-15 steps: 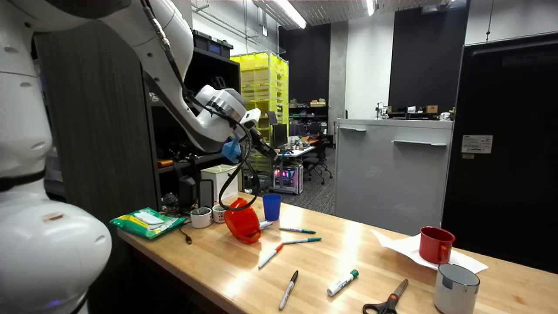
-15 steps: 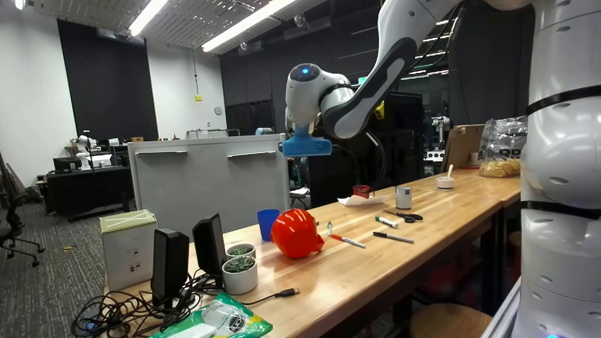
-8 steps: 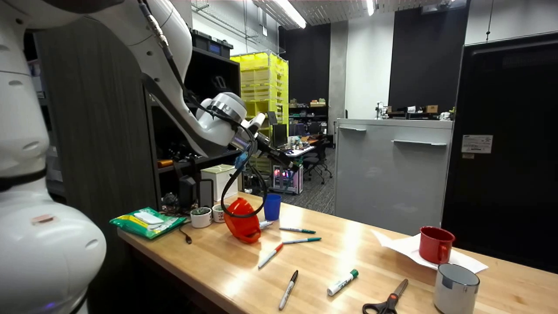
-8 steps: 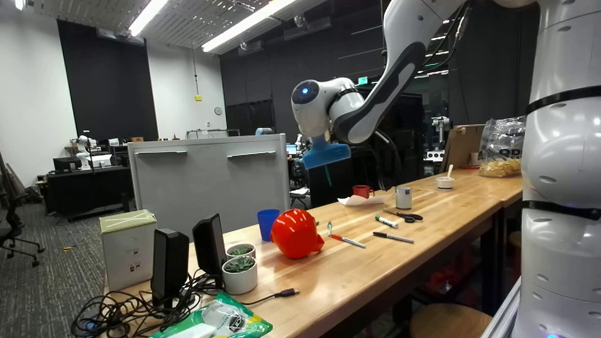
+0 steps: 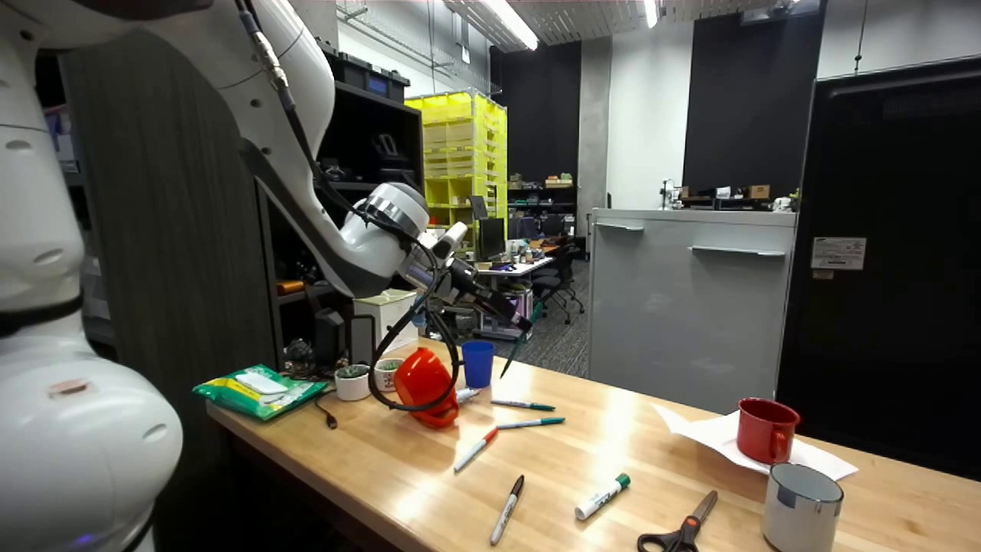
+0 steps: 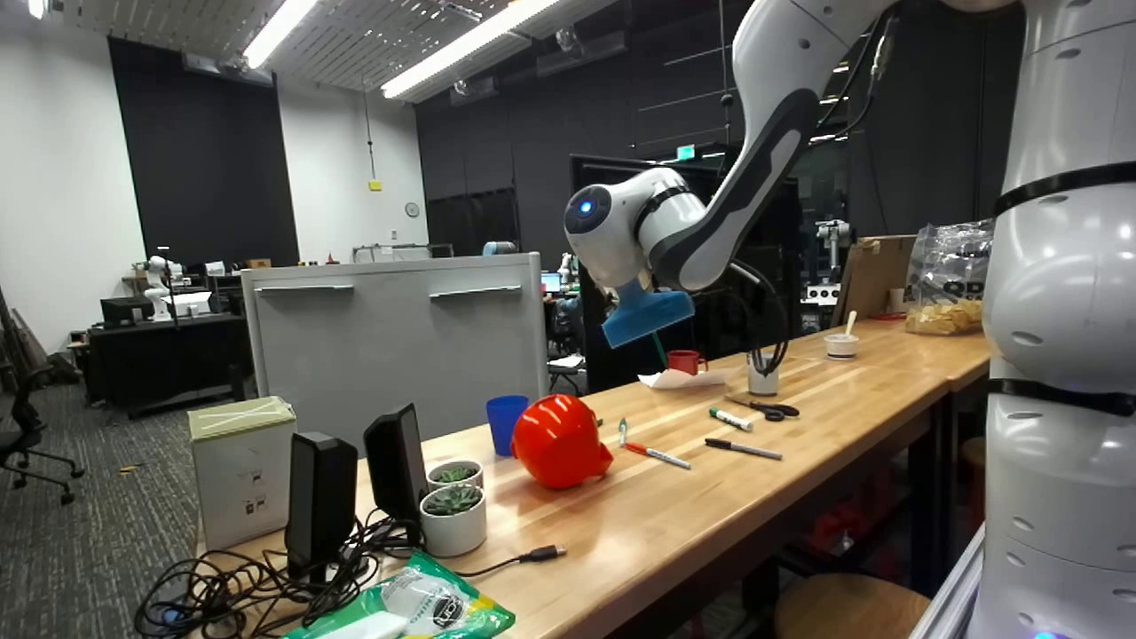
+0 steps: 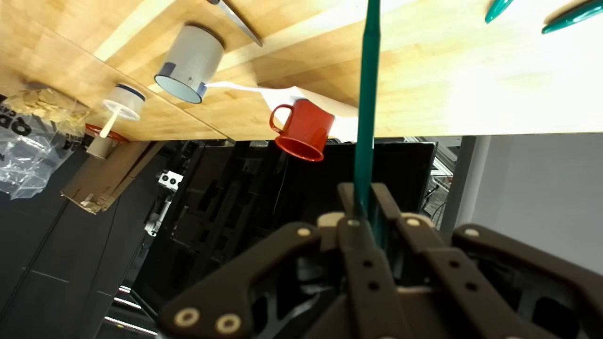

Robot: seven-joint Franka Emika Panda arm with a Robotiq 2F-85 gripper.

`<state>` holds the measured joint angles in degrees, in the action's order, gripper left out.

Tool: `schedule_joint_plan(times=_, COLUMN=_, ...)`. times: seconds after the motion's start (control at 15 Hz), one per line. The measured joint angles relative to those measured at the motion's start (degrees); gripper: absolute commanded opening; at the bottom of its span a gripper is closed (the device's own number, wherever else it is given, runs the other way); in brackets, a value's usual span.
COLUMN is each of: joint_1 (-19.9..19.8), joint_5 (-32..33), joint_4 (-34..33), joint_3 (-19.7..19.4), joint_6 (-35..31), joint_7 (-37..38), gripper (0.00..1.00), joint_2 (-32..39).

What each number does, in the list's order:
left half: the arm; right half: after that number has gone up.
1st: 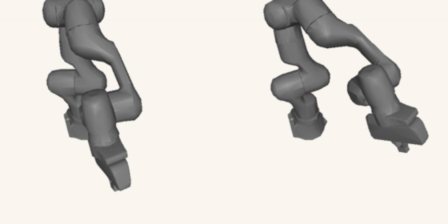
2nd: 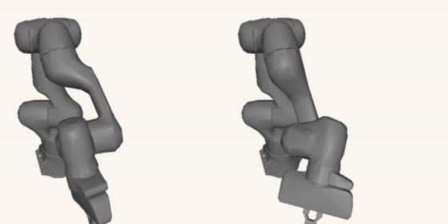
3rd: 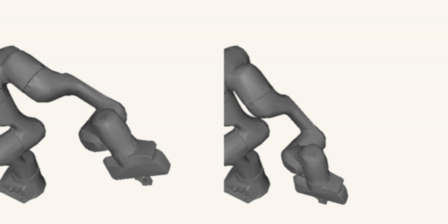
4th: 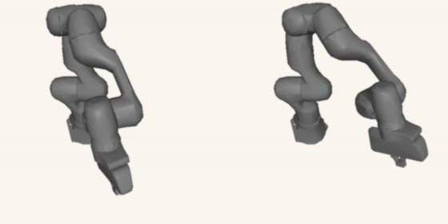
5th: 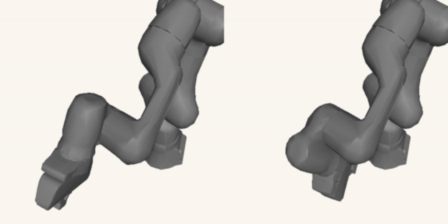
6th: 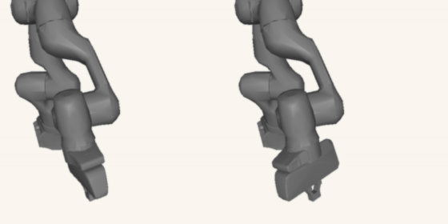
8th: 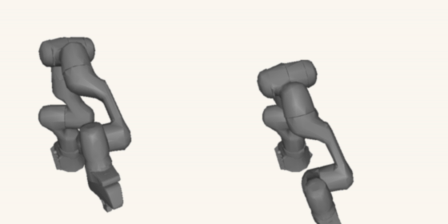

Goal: Remove one pencil from the cup, then put the cup upright

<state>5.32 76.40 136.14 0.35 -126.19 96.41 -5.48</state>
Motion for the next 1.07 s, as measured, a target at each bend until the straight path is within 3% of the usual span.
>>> schedule_joint_plan(times=0.67, joint_1=-5.9, joint_5=3.7, joint_4=10.4, joint_3=-3.1, joint_6=-9.4, joint_7=4.4, gripper=0.02, joint_2=2.7)
schedule_joint_plan(times=1.07, joint_1=-6.4, joint_5=-1.6, joint_4=10.4, joint_3=-3.0, joint_6=-19.8, joint_7=2.9, gripper=0.02, joint_2=7.7)
